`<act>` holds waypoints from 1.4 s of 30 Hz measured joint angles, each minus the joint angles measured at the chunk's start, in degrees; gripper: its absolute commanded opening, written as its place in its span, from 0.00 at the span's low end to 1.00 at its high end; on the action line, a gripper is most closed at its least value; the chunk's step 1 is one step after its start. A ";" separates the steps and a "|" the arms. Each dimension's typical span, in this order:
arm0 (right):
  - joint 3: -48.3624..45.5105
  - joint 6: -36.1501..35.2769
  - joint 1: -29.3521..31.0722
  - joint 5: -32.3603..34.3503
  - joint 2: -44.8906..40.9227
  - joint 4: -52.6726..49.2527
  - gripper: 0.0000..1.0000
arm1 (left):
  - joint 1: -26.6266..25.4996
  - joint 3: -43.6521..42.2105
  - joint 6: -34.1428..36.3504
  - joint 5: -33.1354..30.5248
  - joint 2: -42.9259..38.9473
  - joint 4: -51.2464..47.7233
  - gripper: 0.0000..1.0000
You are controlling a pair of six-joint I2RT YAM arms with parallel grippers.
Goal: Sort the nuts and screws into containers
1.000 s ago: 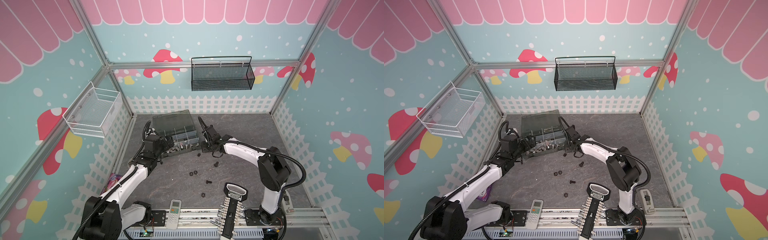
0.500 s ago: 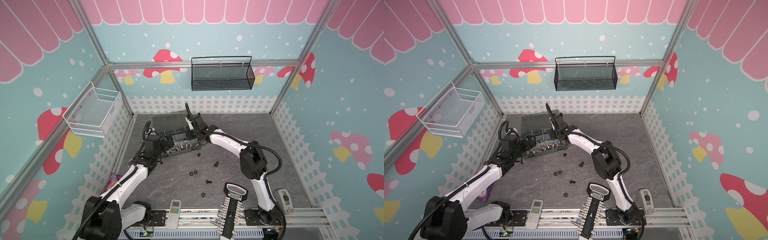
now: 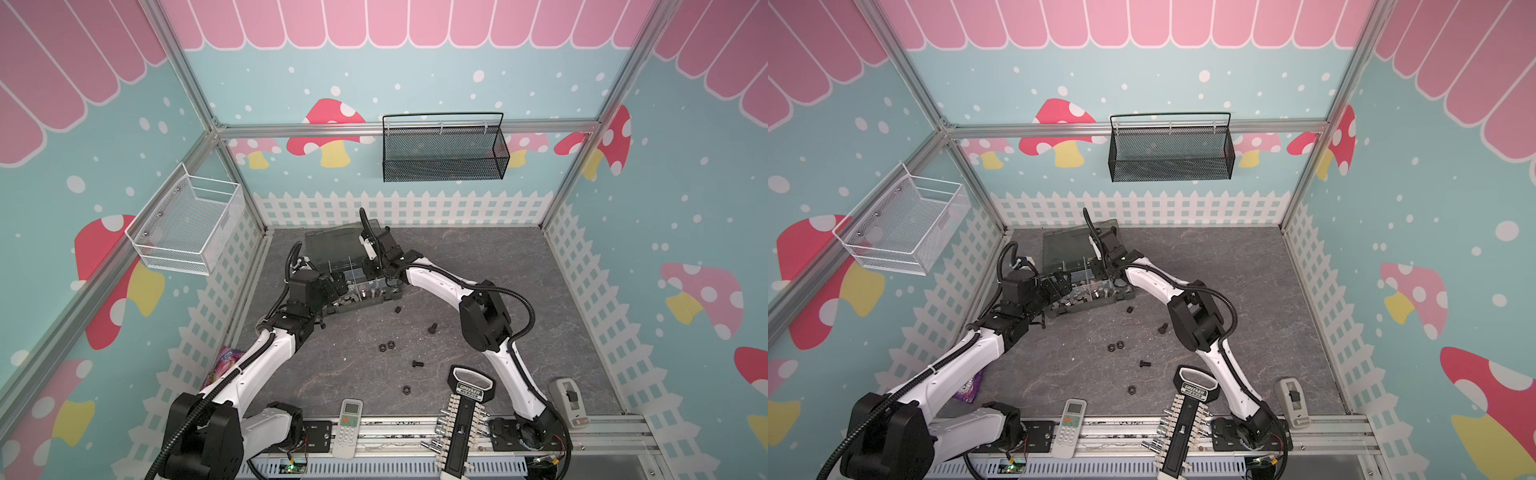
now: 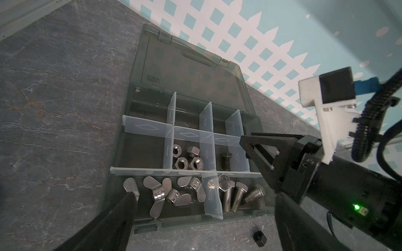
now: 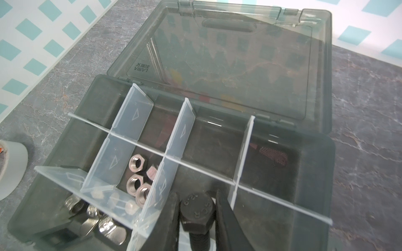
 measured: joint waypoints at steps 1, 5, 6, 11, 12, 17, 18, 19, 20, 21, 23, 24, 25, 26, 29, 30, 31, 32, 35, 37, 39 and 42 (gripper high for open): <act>0.70 -0.24 0.00 -0.04 0.63 0.04 0.04 | 0.00 0.00 0.00 0.00 0.00 0.00 1.00; 3.32 -0.92 0.00 -0.17 2.78 -0.20 0.09 | 0.00 0.00 0.00 0.00 0.00 0.00 1.00; 3.80 -1.03 0.00 -0.22 3.19 -0.20 0.12 | 0.00 0.00 0.00 0.00 0.00 0.00 1.00; 5.31 -1.33 0.00 -0.26 4.61 -0.50 0.30 | 0.00 0.00 0.00 -0.04 0.00 0.00 1.00; 5.31 -1.44 0.00 -0.26 4.63 -0.68 0.32 | 0.00 0.00 0.00 -0.07 0.00 -0.02 1.00; 5.49 -1.92 0.00 -0.24 4.63 -0.87 0.41 | 0.00 0.00 0.00 -0.26 0.00 -0.02 1.00; 5.51 -1.92 0.00 -0.24 4.63 -0.90 0.41 | 0.00 0.00 0.00 -0.26 0.00 -0.02 1.00; 5.53 -1.90 0.00 -0.24 4.63 -0.90 0.42 | 0.00 0.00 0.00 -0.28 0.00 -0.02 1.00; 5.53 -1.90 0.00 -0.22 4.63 -0.92 0.42 | 0.00 0.00 0.00 -0.37 0.00 -0.02 1.00; 5.53 -1.88 0.00 -0.22 4.63 -0.96 0.42 | 0.00 0.00 0.00 -0.42 0.00 -0.02 1.00; 5.53 -1.88 0.00 -0.22 4.61 -1.33 0.42 | 0.00 0.00 0.02 -0.44 0.00 -0.07 1.00; 5.53 -1.86 0.00 -0.17 4.59 -1.57 0.42 | 0.00 0.00 0.02 -0.46 0.00 -0.11 1.00; 5.53 -1.84 0.00 -0.15 4.52 -1.90 0.42 | 0.00 0.00 0.04 -0.52 -0.04 -0.22 1.00; 5.53 -1.75 0.00 -0.07 4.44 -2.19 0.42 | 0.00 0.00 0.04 -0.63 -0.07 -0.35 1.00; 4.98 -1.09 0.00 0.72 3.41 -3.15 0.43 | 0.00 0.00 0.22 -0.85 -0.52 -0.85 1.00; 3.89 -0.70 0.00 1.11 2.43 -3.37 0.43 | 0.00 0.00 0.26 -0.92 -0.76 -0.98 1.00; 2.34 -0.28 0.00 1.73 1.07 -3.61 0.43 | 0.00 0.00 0.31 -1.07 -0.98 -1.09 1.00; 0.70 0.17 0.00 2.27 -0.42 -3.87 0.44 | 0.00 0.00 0.42 -1.11 -1.14 -1.20 1.00; -6.45 1.90 0.00 4.09 -6.69 -4.35 0.45 | 0.00 0.00 0.44 -1.40 -1.68 -1.38 1.00; -12.98 3.54 0.00 5.35 -12.15 -4.50 0.47 | 0.00 0.00 0.44 -1.55 -1.84 -1.40 1.00; -19.28 5.20 0.00 6.75 -17.27 -4.33 0.48 | 0.00 0.00 0.44 -1.55 -1.84 -1.44 1.00; -29.16 8.07 0.00 8.90 -24.52 -4.04 0.49 | 0.00 0.00 0.42 -1.53 -1.84 -1.49 1.00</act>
